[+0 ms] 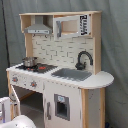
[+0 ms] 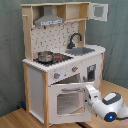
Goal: Play with the kitchen
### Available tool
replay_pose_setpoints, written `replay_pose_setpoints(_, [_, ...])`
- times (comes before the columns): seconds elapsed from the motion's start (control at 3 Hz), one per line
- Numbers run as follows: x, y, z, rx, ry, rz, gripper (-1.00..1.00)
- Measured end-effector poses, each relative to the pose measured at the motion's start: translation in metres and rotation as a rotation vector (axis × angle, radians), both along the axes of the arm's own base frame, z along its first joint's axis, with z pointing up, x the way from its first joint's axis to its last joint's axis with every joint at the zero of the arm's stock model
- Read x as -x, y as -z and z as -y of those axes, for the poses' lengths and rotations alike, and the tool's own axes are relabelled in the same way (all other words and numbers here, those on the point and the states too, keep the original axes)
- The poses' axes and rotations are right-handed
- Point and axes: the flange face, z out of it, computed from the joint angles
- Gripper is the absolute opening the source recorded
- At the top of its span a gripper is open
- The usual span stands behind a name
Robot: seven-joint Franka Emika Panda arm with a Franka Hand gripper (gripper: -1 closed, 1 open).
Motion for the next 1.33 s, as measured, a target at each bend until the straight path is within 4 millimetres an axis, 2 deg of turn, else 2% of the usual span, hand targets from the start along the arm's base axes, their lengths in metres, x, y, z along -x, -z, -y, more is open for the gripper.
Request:
replay_pose_setpoints(0.67, [-0.061,0.007,0.02,-0.021,0.017,-0.029,1.0])
replay_pose_setpoints(1.33, [-0.116,-0.008,0.036,-0.076,0.006,-0.034,1.0])
